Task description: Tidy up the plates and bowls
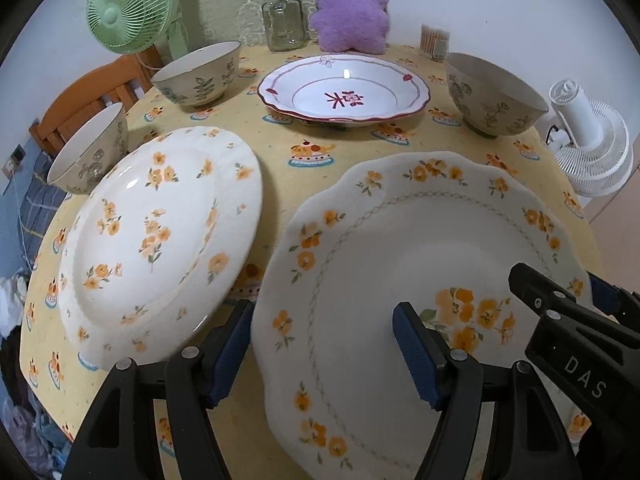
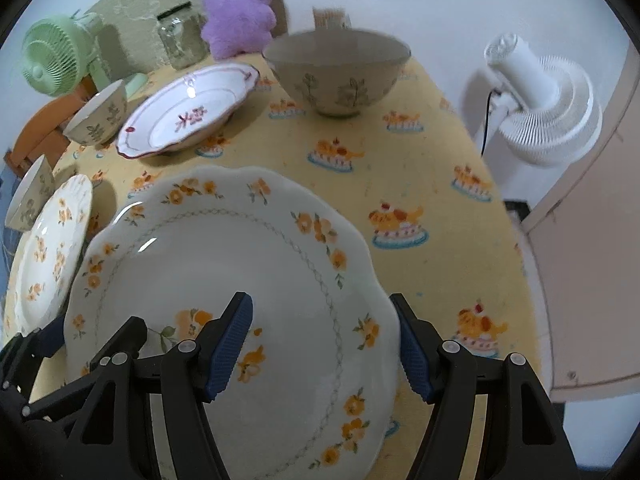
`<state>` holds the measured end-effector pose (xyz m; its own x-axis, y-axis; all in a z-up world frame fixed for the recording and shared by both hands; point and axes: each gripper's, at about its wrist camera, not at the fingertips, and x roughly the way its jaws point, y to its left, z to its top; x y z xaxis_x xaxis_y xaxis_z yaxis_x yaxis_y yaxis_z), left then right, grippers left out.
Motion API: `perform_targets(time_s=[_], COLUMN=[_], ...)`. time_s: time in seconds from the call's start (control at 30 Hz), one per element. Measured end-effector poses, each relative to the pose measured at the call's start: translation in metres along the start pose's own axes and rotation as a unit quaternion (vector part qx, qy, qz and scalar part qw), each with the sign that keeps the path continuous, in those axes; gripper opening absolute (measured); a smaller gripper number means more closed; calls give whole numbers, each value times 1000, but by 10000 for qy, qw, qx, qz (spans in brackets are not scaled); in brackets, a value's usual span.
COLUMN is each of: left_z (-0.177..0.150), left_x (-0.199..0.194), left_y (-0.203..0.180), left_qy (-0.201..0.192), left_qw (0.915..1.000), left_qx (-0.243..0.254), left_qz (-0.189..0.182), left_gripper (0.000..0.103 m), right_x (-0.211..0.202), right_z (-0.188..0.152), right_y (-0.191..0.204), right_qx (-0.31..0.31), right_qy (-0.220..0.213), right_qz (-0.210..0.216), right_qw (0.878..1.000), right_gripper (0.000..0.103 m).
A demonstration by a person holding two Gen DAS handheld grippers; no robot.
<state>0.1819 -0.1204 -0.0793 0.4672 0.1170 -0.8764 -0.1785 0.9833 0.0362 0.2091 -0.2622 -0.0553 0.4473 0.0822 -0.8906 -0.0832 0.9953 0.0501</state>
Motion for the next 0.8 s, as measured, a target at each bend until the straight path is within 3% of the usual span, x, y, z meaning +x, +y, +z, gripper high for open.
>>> perform_targets(time_s=[0.33, 0.53, 0.8], left_z=[3, 9, 15], left_x=[-30, -41, -44], left_y=[26, 67, 137], left_qy=[-197, -342, -435], left_qw=[9987, 9970, 9958], left_qx=[182, 366, 477], left_qz=[-431, -584, -654], left_gripper=[83, 85, 86], right_x=[-44, -66, -72], right_z=[-8, -11, -9], right_y=[18, 59, 143], right_qx=[124, 293, 335], right_qy=[-375, -528, -597], right_qz=[-413, -417, -192], right_qw=[9984, 9973, 9975], right_gripper=[72, 73, 73])
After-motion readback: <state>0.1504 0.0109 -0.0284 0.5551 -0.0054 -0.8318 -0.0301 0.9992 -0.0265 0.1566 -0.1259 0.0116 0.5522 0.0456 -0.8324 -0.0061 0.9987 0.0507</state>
